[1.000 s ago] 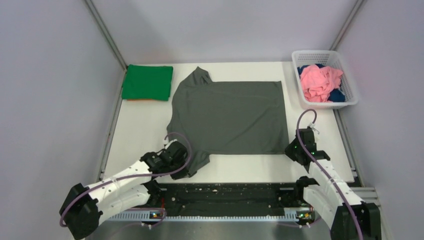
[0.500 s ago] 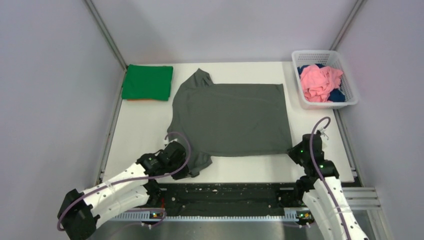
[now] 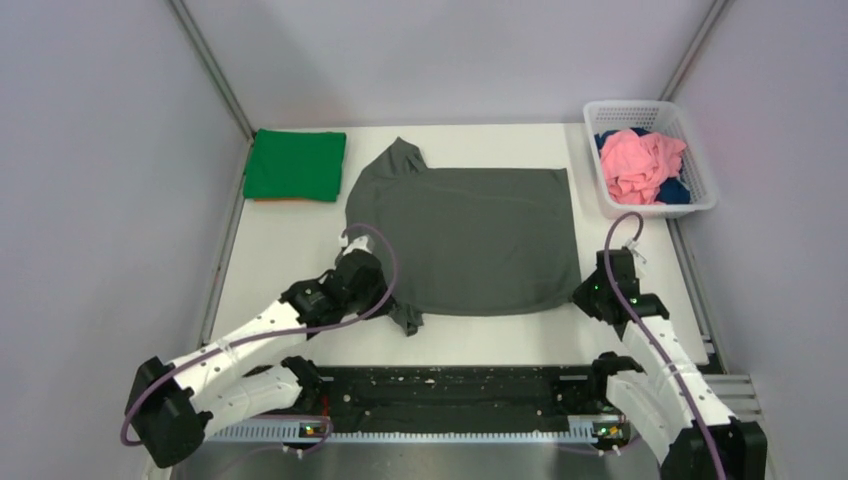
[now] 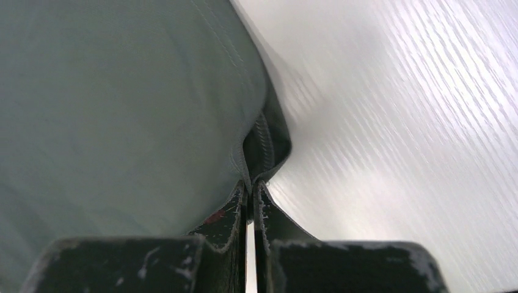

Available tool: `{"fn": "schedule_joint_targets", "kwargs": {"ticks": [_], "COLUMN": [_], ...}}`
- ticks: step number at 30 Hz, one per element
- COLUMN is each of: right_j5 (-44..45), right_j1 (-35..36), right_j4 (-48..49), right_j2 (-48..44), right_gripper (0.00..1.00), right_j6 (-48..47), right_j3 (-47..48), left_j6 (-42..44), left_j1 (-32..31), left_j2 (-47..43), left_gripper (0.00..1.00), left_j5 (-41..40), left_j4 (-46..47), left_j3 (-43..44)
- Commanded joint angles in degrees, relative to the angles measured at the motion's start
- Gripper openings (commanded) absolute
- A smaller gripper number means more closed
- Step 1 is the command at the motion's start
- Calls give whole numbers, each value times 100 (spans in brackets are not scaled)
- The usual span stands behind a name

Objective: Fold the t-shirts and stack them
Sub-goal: Grab the side of the flattened tshirt closest away from the robot with both arms, then fold the flattened tshirt in 1/3 of the way

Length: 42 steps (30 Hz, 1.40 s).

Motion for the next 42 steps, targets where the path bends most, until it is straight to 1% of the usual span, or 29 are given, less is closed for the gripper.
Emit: {"fn": "schedule_joint_targets", "kwargs": {"ticks": [1, 3, 6, 9, 16, 18, 25, 30, 38, 42], "right_j5": [-164, -171, -24, -70, -179, -233, -306, -504, -147, 91], "right_j1": [-30, -30, -46, -100, -372, -470, -482, -481, -482, -482], "right_j4": [719, 806, 940, 1094, 1186, 1227, 1405, 1743, 2118, 2393], "right_j2": [633, 916, 1307, 1742, 2549, 2693, 3134, 3442, 3963, 4353], "right_gripper": [0, 0, 0, 0, 0, 0, 0, 0, 0, 0], "right_j6": [-413, -465, -520, -526, -711, -758, -871, -920, -1034, -1093], "right_j3": [648, 835, 1115, 1371, 1975, 2095, 2411, 2468, 2636, 2788], "left_j6": [738, 900, 1108, 1228, 1575, 1695, 1962, 2166, 2408, 2448], "left_j1": [347, 649, 1096, 1579, 2137, 2228, 2547, 2709, 2853, 2921], "left_j2": [531, 990, 1517, 1894, 2570, 2816, 3420, 3977, 5069, 5544], "left_gripper": [0, 0, 0, 0, 0, 0, 0, 0, 0, 0], "left_j5": [-283, 111, 325, 656, 761, 778, 823, 850, 883, 711], "left_j4": [713, 766, 791, 840, 635, 510, 291, 105, -261, -393], "left_j3": [656, 978, 1359, 1671, 2481, 2771, 3393, 3999, 4882, 5249]}}
